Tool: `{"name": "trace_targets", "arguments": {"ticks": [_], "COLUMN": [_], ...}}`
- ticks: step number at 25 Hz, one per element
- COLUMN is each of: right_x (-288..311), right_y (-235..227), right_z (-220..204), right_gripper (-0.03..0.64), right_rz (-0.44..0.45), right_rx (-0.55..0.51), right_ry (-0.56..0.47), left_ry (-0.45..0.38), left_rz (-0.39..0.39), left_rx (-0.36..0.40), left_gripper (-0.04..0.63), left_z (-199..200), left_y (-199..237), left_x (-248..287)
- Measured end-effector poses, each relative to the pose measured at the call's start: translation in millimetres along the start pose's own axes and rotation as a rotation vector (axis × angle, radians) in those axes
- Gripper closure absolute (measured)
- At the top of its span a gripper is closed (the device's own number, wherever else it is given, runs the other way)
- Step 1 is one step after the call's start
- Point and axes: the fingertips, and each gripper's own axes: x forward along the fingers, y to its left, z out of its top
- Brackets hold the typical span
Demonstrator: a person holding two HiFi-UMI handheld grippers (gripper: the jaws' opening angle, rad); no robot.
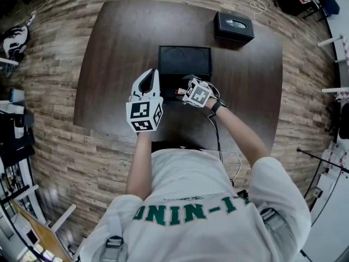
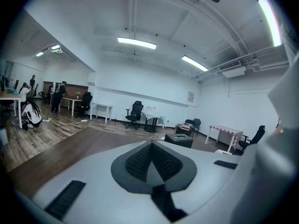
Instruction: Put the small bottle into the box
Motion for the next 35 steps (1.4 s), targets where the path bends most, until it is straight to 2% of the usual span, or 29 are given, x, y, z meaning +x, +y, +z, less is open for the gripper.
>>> {"name": "trace_targets", "arguments": {"ticks": [8, 14, 18, 24, 29, 35], "right_x": [-40.2, -90.3, -126.4, -183.7, -240.1, -310.1], "right_y": [-10.3, -20.9, -22.2, -21.7, -11.8, 3.8], "right_z": [19.0, 22.2, 22.7, 21.1, 19.4, 36.2], "right_gripper": [0.296, 0.295, 0.298, 0.341, 0.399, 0.451], "right_rz": [-0.098, -0.261, -0.339, -0.443, -0.535, -0.699], "right_rx": [0.063, 0.155, 0.21, 0.31, 0.434, 0.47], "right_ry": [-0.14, -0.236, -0.307, -0.432, -0.587, -0.753], "left_ry": [-0.01, -0.032, -0.05, -0.076, -0.085, -0.112], "left_rz": [-0.012, -0.028, -0.042, -0.058, -0.066, -0.058], "left_rx": [0.018, 0.041, 0.059, 0.085, 0.087, 0.109], "left_gripper": [0.583, 0.583, 0.583, 0.583, 0.583, 0.583], "left_z": [6.9, 16.4, 24.1, 35.4, 41.3, 61.9], "left_y": [-10.6, -23.1, -34.7, -51.8, -67.0, -79.6], "left_x": [-7.9, -20.8, -28.2, -39.3, -52.9, -70.0]}}
